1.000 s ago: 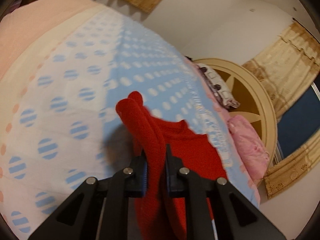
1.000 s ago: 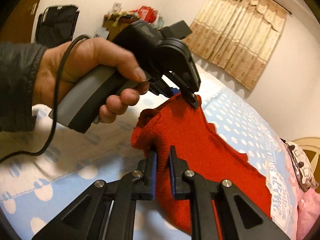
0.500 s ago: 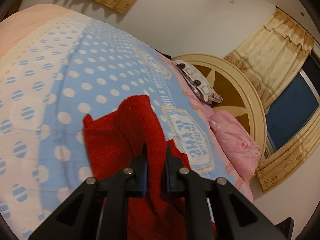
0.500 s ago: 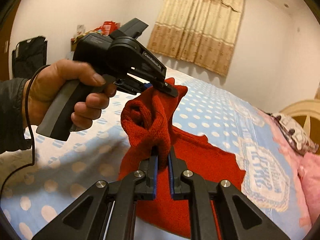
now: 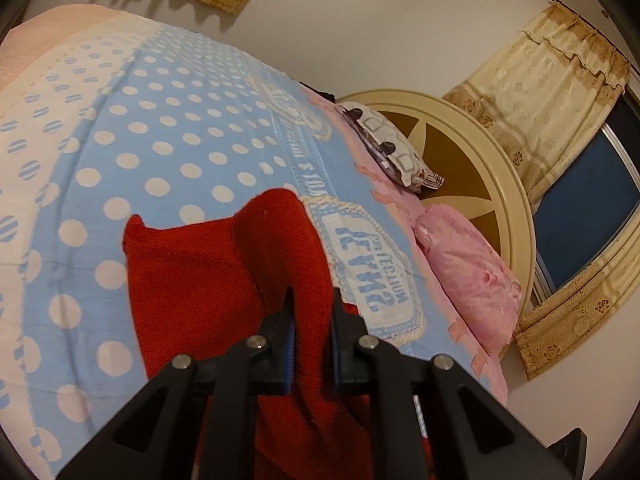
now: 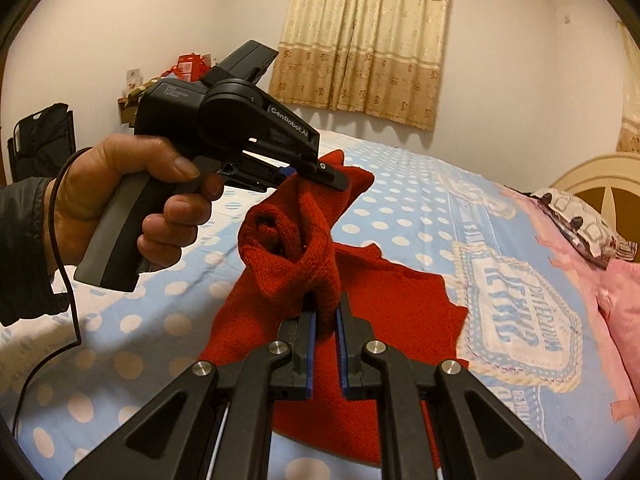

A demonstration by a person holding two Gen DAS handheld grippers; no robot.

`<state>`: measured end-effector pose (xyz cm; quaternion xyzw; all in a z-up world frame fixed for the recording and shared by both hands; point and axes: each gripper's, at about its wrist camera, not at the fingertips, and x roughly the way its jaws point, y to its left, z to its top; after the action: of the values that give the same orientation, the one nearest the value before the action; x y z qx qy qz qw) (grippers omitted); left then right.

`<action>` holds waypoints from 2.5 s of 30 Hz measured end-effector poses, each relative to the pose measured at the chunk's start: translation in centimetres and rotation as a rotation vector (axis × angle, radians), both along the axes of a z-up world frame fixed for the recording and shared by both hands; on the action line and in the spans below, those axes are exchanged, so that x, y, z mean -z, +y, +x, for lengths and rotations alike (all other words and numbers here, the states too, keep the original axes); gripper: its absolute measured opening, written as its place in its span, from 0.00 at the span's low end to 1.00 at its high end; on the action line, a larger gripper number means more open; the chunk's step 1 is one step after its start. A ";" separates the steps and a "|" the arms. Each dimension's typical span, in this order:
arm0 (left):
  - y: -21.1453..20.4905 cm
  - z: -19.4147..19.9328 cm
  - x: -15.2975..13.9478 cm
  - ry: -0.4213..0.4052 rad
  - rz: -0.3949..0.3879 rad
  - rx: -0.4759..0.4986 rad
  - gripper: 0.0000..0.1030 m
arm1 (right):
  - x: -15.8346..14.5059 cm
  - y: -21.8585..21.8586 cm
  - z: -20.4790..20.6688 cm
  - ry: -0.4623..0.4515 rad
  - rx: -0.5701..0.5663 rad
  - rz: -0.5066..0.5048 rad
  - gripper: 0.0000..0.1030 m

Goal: Fold small clothes

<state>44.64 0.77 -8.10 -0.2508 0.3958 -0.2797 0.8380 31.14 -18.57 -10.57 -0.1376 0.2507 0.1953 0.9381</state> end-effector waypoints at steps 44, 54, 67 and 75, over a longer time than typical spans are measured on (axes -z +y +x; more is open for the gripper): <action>-13.3 2.2 3.4 0.039 0.186 0.157 0.13 | 3.7 -10.8 -1.0 0.308 0.151 0.282 0.08; -16.0 0.1 2.4 -0.049 0.286 0.223 0.28 | 4.5 -11.9 -2.0 0.384 0.131 0.317 0.09; -9.2 -7.8 -0.3 -0.294 0.460 0.034 0.85 | 1.9 -12.8 0.1 0.337 0.162 0.375 0.88; -7.4 -10.3 4.1 -0.229 0.491 0.030 0.86 | 3.7 -12.5 2.9 0.437 0.189 0.413 0.09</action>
<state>34.38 -6.67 -12.23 -0.0007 0.3581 -0.2142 0.9088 34.02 -31.03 -14.24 0.1248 0.4132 0.1790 0.8841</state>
